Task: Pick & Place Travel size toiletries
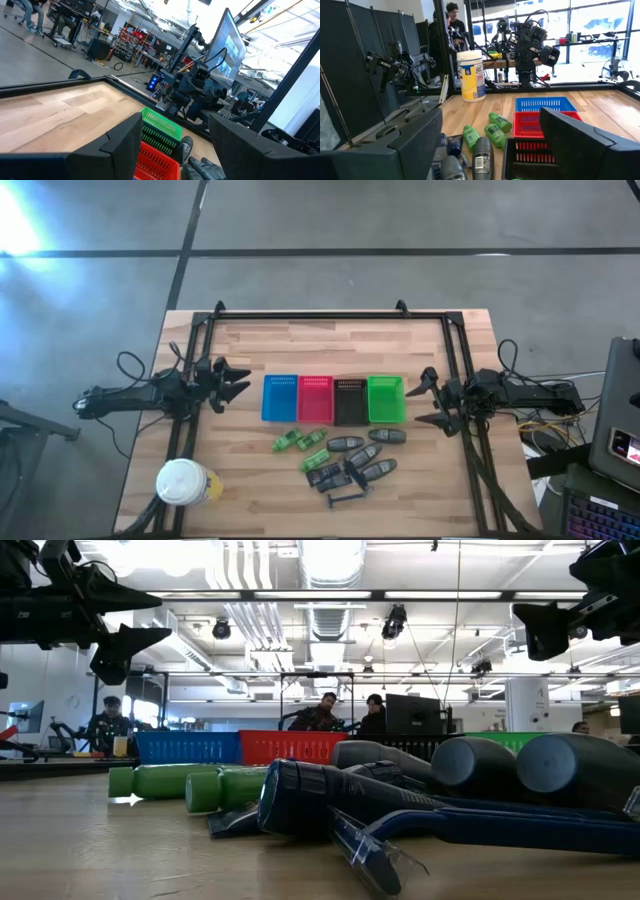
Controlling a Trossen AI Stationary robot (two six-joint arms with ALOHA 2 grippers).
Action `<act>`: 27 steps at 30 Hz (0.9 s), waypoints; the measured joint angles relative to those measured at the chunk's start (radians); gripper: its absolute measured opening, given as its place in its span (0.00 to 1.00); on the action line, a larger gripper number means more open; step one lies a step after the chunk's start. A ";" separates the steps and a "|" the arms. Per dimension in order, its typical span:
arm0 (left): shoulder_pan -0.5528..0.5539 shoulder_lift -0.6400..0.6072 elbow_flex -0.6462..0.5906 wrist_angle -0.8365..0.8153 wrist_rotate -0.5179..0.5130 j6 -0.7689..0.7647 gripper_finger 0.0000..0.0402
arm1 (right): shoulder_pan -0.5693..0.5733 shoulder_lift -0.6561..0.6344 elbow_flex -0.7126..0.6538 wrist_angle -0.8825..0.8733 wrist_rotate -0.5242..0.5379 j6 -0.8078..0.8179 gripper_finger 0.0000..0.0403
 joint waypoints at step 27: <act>0.000 0.000 0.000 0.000 0.000 0.000 0.58 | -0.001 -0.001 0.001 0.362 0.182 0.715 0.61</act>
